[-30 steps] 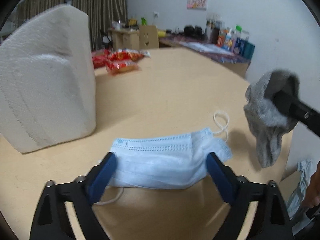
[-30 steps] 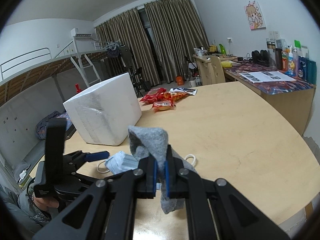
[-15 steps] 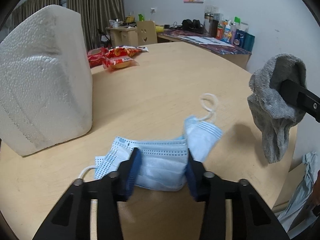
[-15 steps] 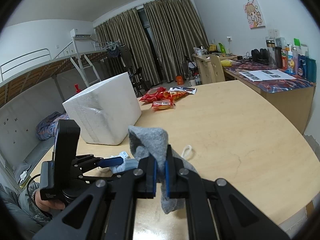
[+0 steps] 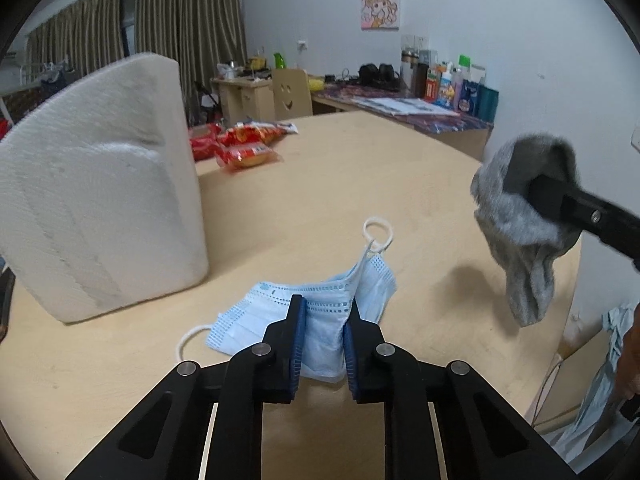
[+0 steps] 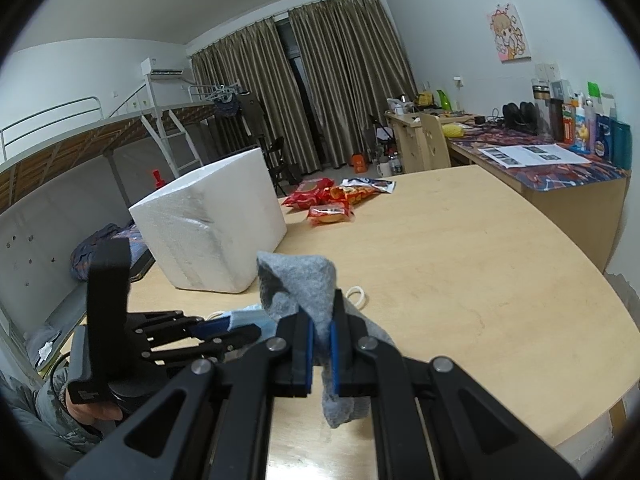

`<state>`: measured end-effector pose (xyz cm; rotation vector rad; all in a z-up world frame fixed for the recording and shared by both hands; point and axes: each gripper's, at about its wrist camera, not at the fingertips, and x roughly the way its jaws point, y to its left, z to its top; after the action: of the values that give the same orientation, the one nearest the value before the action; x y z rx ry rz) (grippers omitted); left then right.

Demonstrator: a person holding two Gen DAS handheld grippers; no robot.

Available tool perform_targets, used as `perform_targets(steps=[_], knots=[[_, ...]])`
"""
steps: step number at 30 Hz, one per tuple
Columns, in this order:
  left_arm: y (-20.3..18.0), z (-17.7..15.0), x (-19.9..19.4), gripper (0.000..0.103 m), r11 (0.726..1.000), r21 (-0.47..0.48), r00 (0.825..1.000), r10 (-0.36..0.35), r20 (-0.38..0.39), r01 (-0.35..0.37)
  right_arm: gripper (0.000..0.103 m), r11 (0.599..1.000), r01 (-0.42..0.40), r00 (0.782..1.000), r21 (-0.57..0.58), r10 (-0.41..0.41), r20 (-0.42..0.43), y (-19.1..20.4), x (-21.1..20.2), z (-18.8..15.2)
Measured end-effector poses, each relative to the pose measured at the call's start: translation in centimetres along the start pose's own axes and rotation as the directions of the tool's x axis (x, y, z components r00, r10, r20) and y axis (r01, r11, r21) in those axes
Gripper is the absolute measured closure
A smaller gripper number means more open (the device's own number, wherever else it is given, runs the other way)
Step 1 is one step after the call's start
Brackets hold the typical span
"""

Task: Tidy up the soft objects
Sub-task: 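Lower the left tool onto the blue face mask and close on it, then carry the blue mask and grey sock with both tools toward the foam box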

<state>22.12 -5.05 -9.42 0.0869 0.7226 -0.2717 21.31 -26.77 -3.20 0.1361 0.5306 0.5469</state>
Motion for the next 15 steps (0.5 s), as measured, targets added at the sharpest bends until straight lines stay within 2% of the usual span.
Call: perform_targets(steps=[15], knots=[[1.6, 0.7, -6.0, 0.084, 0.999, -0.006, 0.988, 0.041, 0.148, -0.041, 0.094, 0.999, -0.001, 1.000, -0.033, 0.001, -0.004, 2.1, 0.1, 0.6]])
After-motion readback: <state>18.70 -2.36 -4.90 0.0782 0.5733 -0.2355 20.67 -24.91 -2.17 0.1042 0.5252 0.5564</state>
